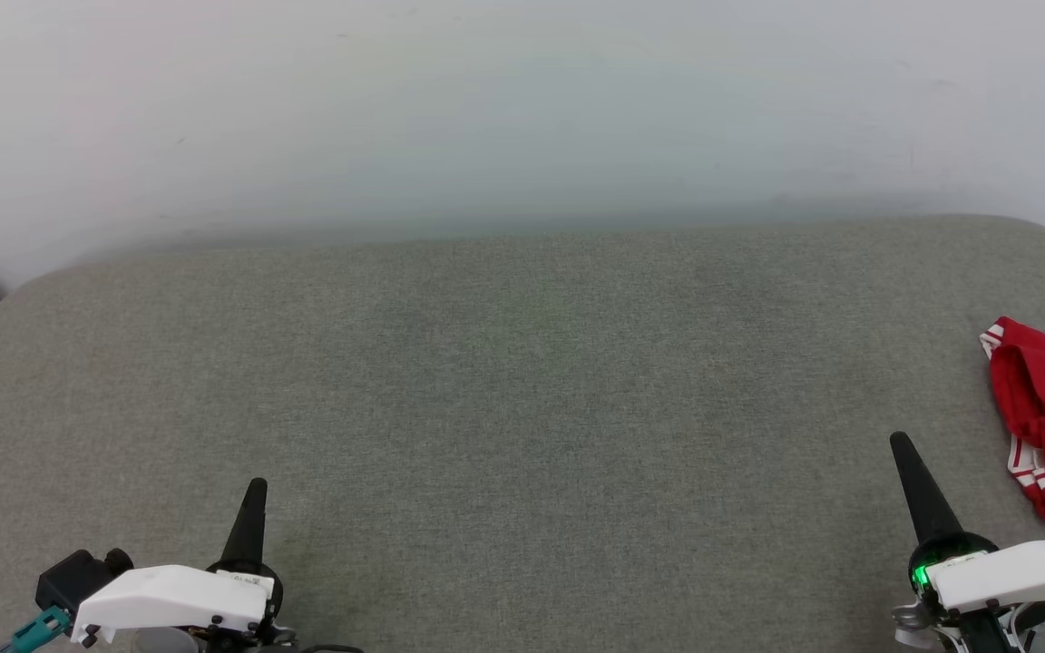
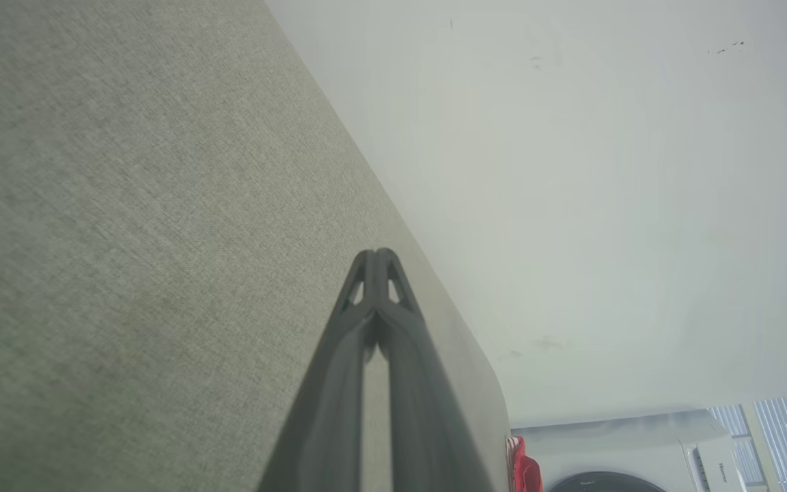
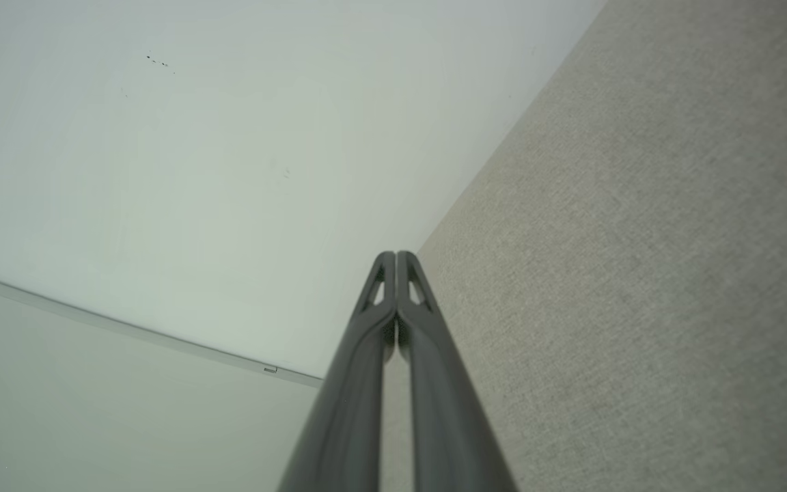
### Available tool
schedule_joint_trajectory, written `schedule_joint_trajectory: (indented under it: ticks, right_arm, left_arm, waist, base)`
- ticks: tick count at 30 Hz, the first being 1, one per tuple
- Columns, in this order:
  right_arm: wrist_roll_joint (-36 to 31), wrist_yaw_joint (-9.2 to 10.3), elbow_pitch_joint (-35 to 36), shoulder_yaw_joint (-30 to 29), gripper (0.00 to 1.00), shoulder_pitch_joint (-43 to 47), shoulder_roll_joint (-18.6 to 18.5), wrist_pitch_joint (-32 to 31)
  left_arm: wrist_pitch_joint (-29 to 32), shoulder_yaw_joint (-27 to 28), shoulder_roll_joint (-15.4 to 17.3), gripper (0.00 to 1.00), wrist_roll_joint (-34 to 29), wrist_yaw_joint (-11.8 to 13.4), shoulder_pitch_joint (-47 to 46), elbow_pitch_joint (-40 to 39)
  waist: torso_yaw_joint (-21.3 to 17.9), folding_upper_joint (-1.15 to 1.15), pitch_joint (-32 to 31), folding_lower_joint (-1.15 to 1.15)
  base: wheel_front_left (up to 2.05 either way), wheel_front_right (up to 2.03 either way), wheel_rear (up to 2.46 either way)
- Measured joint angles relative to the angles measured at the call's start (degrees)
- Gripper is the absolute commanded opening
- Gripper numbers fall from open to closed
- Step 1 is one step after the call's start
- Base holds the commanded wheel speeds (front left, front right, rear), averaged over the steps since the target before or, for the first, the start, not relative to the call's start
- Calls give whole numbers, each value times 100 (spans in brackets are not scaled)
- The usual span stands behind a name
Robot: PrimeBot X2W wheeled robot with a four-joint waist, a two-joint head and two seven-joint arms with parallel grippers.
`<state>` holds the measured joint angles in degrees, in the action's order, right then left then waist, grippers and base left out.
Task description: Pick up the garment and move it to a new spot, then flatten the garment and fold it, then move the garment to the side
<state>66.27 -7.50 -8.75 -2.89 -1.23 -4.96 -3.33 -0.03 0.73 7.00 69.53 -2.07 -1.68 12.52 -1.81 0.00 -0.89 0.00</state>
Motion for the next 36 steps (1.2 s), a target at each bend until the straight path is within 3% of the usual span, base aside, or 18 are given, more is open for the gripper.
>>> schedule_joint_trajectory:
  ticks: [36]
  right_arm:
    - [1769,0,-344,-183,0,-317,96,-158]
  left_arm:
    - [439,383,-261,0,1505,-352,-271,99]
  waist:
    - [111,0,65,-1]
  base:
    - [0,0,0]
